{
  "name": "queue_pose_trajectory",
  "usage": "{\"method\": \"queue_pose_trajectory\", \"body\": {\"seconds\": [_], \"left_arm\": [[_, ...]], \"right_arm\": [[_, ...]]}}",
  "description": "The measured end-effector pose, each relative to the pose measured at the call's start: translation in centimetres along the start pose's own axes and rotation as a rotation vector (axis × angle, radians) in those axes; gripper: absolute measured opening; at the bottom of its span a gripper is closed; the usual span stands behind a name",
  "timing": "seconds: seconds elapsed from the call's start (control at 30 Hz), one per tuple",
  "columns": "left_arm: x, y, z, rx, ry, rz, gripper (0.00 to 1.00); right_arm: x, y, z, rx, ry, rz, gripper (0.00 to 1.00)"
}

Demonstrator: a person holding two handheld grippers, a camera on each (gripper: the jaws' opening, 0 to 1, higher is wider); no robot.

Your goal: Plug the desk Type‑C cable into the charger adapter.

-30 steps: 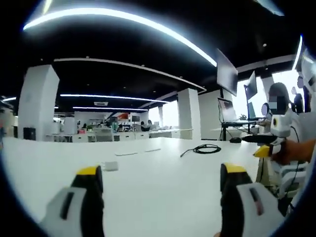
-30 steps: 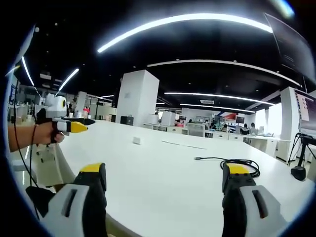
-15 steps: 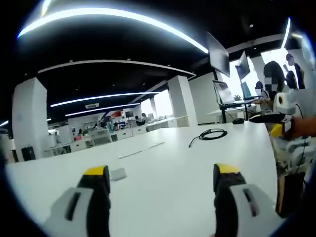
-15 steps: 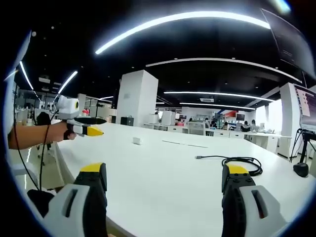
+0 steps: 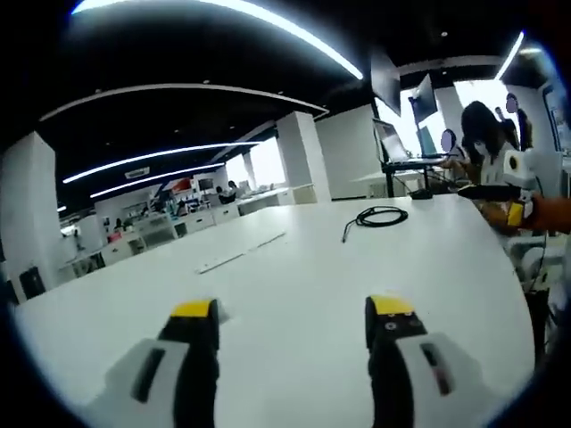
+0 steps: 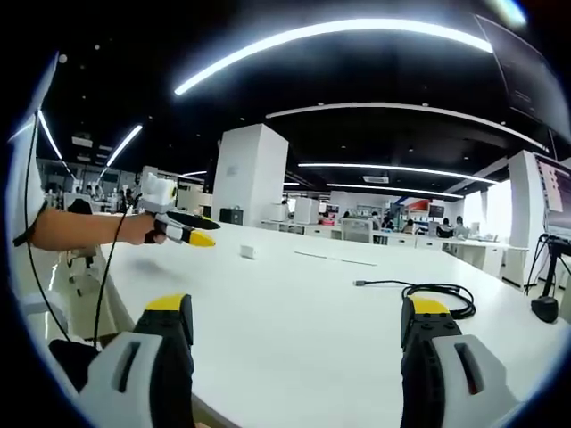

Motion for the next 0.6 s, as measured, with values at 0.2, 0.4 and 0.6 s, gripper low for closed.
{"method": "queue_pose_trajectory", "body": {"seconds": [0.2,0.4,0.6], "left_arm": [[-0.5,1.8,1.8,0.026,0.058,0.063,0.67],[-0.2,3.8,3.7,0.058,0.13,0.106,0.7],[0.3,5.8,5.3,0.11,0.183,0.19,0.74]], "right_arm": [[0.1,-0.2,0.0,0.001,0.005,0.001,0.98],[0.0,-0.2,0.2,-0.001,0.011,-0.003,0.98],[-0.1,-0.3,0.3,-0.003,0.018,-0.008,0.98]]}}
Point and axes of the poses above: the point that each gripper's makers call its tool centre point, and the gripper's own axes: z roughly forward along the fingers, y roughly to its left, x roughly out of its underside, the point moved 9 cm from there along -z, roughly backward along the fingers, and after that the axes turned 5 degrees about -x, right-handed, at the moved point
